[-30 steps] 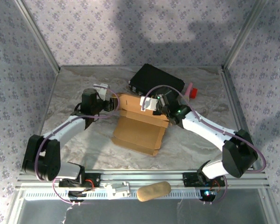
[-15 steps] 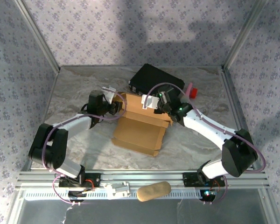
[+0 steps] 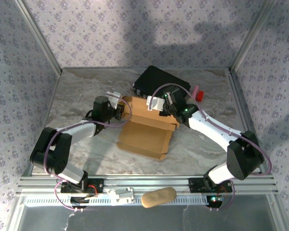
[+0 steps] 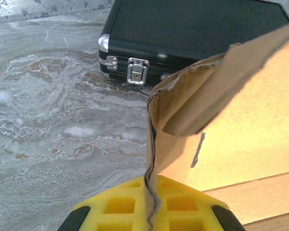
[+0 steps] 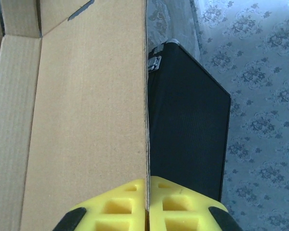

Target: Fold the paper box

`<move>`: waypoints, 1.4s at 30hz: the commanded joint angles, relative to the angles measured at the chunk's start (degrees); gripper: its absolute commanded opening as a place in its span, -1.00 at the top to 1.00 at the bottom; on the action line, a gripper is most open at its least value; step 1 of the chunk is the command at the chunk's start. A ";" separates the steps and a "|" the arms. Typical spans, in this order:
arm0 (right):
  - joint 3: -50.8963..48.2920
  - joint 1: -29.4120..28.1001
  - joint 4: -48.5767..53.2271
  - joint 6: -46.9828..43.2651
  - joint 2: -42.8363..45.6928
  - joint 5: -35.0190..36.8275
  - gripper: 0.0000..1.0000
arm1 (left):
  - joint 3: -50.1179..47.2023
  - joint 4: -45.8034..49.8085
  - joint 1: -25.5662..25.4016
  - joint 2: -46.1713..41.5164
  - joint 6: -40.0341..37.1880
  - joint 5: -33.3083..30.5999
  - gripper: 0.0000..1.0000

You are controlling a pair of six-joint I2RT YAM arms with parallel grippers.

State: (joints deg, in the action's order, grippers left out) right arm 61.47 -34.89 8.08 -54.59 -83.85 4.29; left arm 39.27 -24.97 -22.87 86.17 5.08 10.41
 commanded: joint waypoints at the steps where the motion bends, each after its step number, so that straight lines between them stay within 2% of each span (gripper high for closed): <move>1: 3.58 -0.63 0.26 7.36 0.94 1.44 0.40 | -3.07 -6.82 -1.08 -3.38 5.49 -3.94 1.00; 3: 3.59 -1.60 -0.59 15.00 3.15 3.73 -0.04 | -3.94 -7.97 -1.51 -4.61 7.93 -5.83 1.00; 6: 4.20 -2.89 1.36 33.43 8.33 9.95 -0.33 | -4.24 -8.35 -3.05 -6.15 9.41 -8.36 1.00; 7: 5.06 -3.04 4.30 43.15 10.95 10.55 -0.39 | -4.11 -8.10 -3.71 -6.57 9.42 -9.17 1.00; 12: 3.40 -4.96 12.01 82.16 19.79 14.48 -0.43 | -3.76 -7.35 -6.84 -7.98 8.90 -13.36 1.00; 14: 0.16 -5.65 11.13 97.77 22.21 15.03 -0.36 | -3.59 -6.89 -8.01 -8.21 8.81 -14.90 1.00; 17: -2.67 -7.00 6.90 114.60 21.83 13.83 -0.36 | -3.49 -5.80 -9.82 -8.76 8.38 -17.03 1.00; 19: -1.01 -7.40 4.66 121.10 18.79 11.85 -0.40 | -3.91 -5.55 -11.12 -9.49 7.73 -18.68 1.00; 21: 1.81 -7.74 3.03 123.86 15.56 11.12 -0.43 | -4.44 -5.53 -11.90 -10.27 7.34 -19.46 1.00; 24: 7.28 -7.76 4.76 129.07 10.73 11.36 -0.57 | -4.86 -4.84 -12.83 -11.28 6.71 -20.02 1.00; 28: 10.98 -6.86 8.19 139.21 6.05 9.57 -0.60 | -5.24 -3.51 -13.41 -12.99 6.35 -20.35 1.00; 31: 10.88 -5.94 4.09 141.40 4.54 9.41 -0.53 | -5.28 -2.90 -13.73 -13.90 6.09 -20.36 1.00; 35: 12.52 -4.37 3.80 143.01 2.67 8.36 -0.41 | -5.54 -2.45 -14.08 -14.56 5.99 -20.39 1.00; 38: 11.32 -2.76 1.52 145.11 1.54 5.93 -0.24 | -5.74 -2.54 -14.34 -14.82 5.90 -20.27 1.00; 42: 10.60 -0.85 0.34 146.05 0.52 4.43 -0.15 | -5.95 -2.54 -14.47 -15.08 5.69 -20.26 1.00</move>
State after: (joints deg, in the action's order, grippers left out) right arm 72.03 -36.77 10.26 88.71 -82.61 10.24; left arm 33.47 -26.74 -36.88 72.58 11.51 -9.52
